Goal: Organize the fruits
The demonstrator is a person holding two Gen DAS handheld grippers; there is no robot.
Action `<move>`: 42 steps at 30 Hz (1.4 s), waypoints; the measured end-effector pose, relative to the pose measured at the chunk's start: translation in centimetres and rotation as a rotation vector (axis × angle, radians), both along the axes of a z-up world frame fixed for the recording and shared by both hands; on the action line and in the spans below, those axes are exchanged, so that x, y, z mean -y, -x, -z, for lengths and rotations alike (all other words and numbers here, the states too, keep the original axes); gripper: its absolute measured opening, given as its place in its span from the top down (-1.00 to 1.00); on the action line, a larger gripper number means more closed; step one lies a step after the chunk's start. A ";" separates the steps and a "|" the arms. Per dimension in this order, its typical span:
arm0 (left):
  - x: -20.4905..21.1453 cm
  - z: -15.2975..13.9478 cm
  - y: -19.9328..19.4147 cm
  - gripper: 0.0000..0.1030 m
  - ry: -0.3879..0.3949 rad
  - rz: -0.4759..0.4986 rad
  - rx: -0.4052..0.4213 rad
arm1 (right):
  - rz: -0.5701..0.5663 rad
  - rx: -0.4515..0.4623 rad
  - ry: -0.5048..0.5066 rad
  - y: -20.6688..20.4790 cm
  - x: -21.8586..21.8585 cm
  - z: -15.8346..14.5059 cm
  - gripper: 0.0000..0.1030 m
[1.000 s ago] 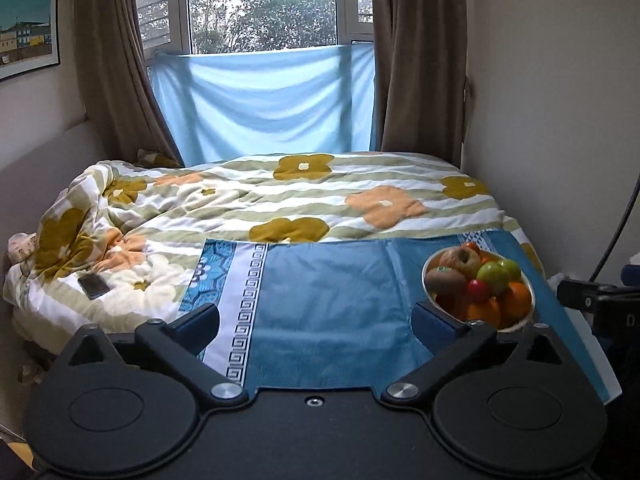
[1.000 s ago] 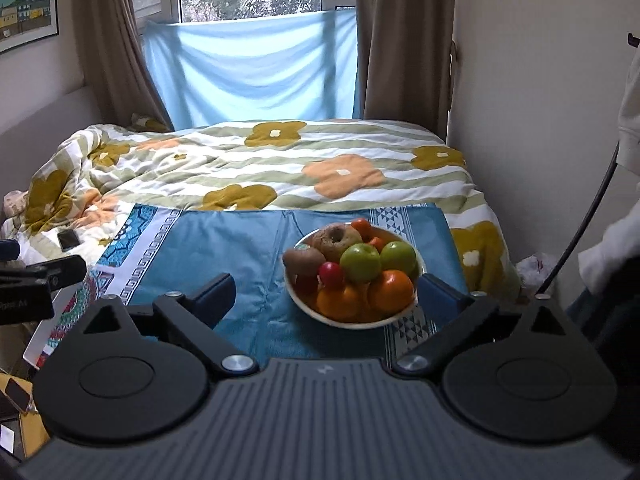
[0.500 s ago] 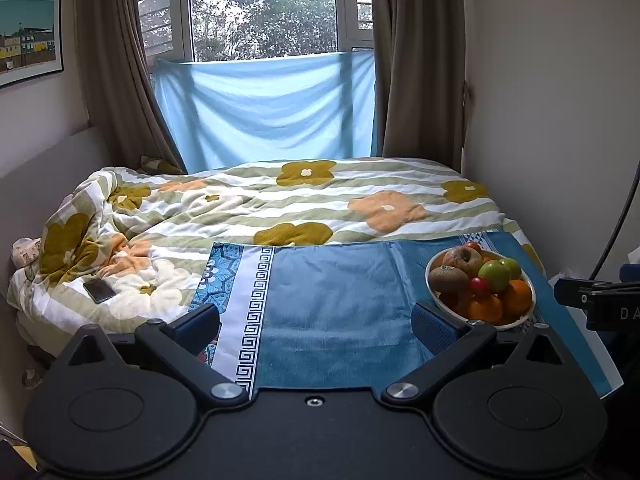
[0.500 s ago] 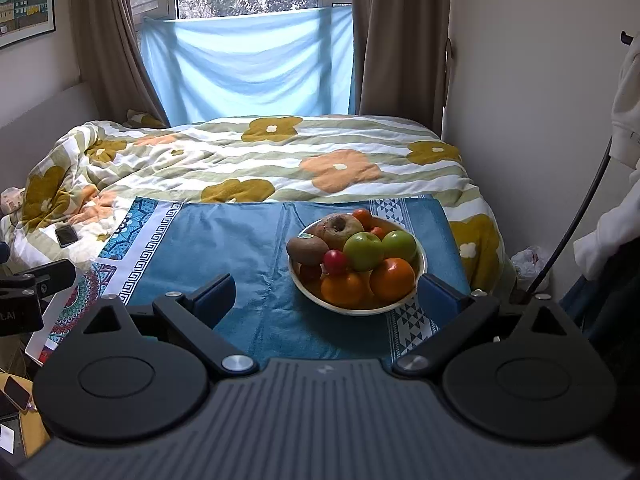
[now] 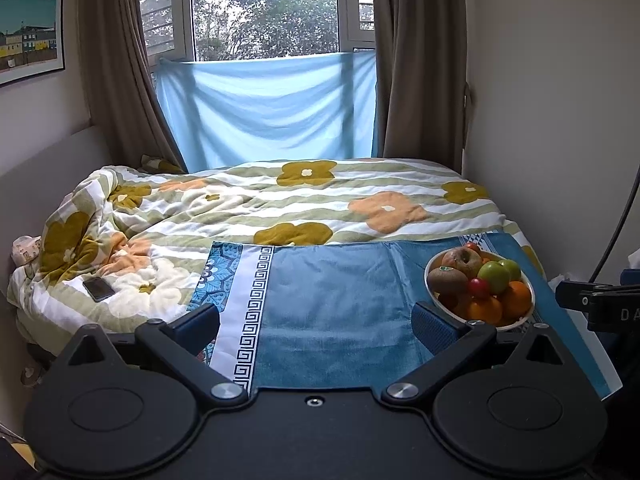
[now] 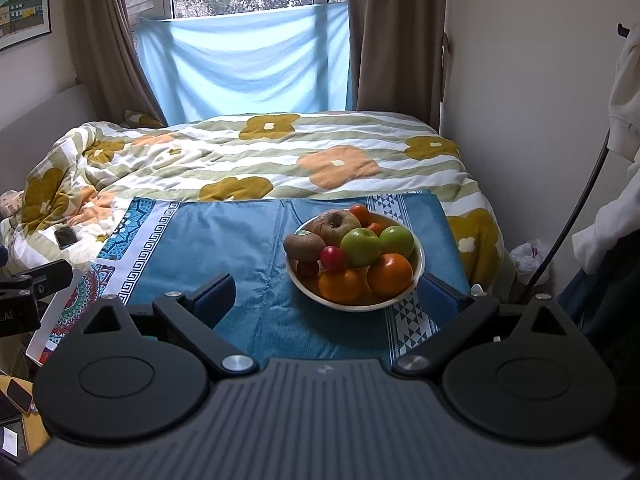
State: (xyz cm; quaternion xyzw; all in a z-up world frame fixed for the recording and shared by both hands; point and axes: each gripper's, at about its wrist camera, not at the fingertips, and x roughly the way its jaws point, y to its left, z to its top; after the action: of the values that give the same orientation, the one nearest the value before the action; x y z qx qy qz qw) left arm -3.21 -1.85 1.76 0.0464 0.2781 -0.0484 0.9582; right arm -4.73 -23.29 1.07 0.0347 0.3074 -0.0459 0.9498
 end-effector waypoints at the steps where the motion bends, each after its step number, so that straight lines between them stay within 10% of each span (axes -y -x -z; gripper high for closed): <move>1: 0.0 0.0 0.0 -1.00 0.000 0.001 -0.002 | 0.000 -0.001 0.000 0.0 0.0 0.0 -1.00; 42: 0.1 0.1 0.7 -1.00 -0.022 -0.023 0.002 | 0.002 -0.026 -0.019 0.2 -0.8 0.8 -1.00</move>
State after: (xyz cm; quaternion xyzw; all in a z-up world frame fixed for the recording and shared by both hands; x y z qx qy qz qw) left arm -3.92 -1.92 1.62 0.0539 0.2780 -0.0342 0.9585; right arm -4.89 -22.53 0.28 0.0436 0.3204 -0.0445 0.9452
